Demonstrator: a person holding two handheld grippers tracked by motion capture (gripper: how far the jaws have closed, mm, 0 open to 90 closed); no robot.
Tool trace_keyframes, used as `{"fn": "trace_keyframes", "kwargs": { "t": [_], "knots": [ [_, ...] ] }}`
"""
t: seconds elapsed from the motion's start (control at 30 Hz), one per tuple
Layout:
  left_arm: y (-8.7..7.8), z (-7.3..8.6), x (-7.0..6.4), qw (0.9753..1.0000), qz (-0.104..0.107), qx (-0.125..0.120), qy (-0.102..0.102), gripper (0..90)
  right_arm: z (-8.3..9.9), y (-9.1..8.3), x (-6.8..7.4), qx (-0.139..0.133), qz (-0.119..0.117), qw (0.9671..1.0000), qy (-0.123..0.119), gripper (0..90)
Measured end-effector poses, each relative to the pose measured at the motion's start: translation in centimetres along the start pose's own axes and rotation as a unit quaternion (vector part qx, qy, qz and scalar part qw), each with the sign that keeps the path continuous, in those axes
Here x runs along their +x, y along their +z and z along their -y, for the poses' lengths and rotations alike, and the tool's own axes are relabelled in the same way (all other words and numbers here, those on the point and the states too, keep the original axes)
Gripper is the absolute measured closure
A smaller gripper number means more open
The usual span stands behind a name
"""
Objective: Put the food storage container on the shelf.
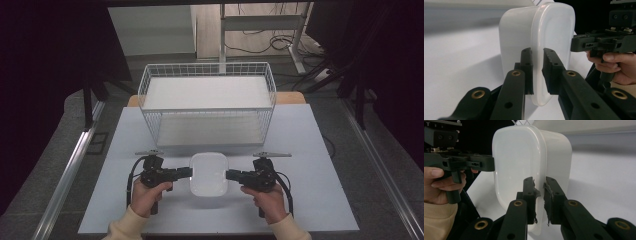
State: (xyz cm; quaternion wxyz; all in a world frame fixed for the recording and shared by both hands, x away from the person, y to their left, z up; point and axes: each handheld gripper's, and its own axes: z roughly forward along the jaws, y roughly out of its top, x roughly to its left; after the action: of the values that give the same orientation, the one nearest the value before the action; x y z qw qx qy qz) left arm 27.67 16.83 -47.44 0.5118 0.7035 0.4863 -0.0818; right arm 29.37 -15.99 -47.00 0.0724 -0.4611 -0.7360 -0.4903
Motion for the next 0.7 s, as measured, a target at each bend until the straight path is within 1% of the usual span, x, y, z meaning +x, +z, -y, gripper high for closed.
{"fn": "trace_keyframes", "kwargs": {
  "t": [0.03,0.07,0.1,0.13,0.33,0.4,0.43,0.47,0.5,0.53,0.6,0.63,0.7],
  "knots": [
    [-0.3,-0.2,-0.3,1.0000,0.001,-0.006,0.006,79.5,-0.2,-0.2,0.2,-0.006,-0.002,1.0000,-0.002,79.0],
    [-0.3,-0.2,-0.3,1.0000,0.001,-0.006,0.006,79.6,-0.2,-0.2,0.2,-0.006,-0.002,1.0000,-0.002,79.0],
    [-0.6,-0.4,-0.7,0.9999,0.002,-0.010,0.013,79.6,-0.4,-0.5,0.6,-0.011,-0.003,0.9999,-0.010,79.1],
    [-0.6,-0.4,-0.7,0.9999,0.002,-0.010,0.013,79.7,-0.4,-0.5,0.6,-0.011,-0.003,0.9999,-0.010,79.1],
    [-1.2,-1.2,-1.5,0.9994,0.005,-0.023,0.026,79.8,-1.3,-1.4,1.3,-0.022,-0.004,0.9993,-0.028,79.1],
    [-1.3,-1.4,-1.6,0.9993,0.005,-0.023,0.029,79.8,-1.5,-1.5,1.4,-0.024,-0.003,0.9992,-0.032,79.1],
    [-1.5,-1.7,-1.9,0.9991,0.005,-0.027,0.033,79.8,-1.9,-1.7,1.6,-0.026,-0.003,0.9989,-0.039,79.0],
    [-1.5,-1.7,-1.9,0.9991,0.005,-0.027,0.033,79.8,-1.9,-1.7,1.6,-0.026,-0.003,0.9989,-0.039,79.0],
    [-1.8,-2.2,-2.2,0.9986,0.005,-0.032,0.041,79.9,-2.5,-2.0,1.9,-0.028,-0.004,0.9985,-0.046,79.1],
    [-1.9,-2.4,-2.4,0.9985,0.007,-0.036,0.041,79.9,-2.7,-2.1,2.0,-0.030,-0.004,0.9982,-0.051,79.1],
    [-2.0,-2.6,-2.4,0.9983,0.008,-0.037,0.044,79.9,-3.0,-2.2,2.1,-0.032,-0.004,0.9981,-0.053,79.0],
    [-2.2,-3.3,-2.7,0.9980,0.007,-0.038,0.051,79.9,-3.5,-2.5,2.3,-0.036,-0.005,0.9978,-0.055,79.0],
    [-2.3,-3.9,-3.0,0.9976,0.008,-0.043,0.054,80.0,-4.1,-2.7,2.5,-0.040,-0.005,0.9975,-0.057,79.1]
  ]
}}
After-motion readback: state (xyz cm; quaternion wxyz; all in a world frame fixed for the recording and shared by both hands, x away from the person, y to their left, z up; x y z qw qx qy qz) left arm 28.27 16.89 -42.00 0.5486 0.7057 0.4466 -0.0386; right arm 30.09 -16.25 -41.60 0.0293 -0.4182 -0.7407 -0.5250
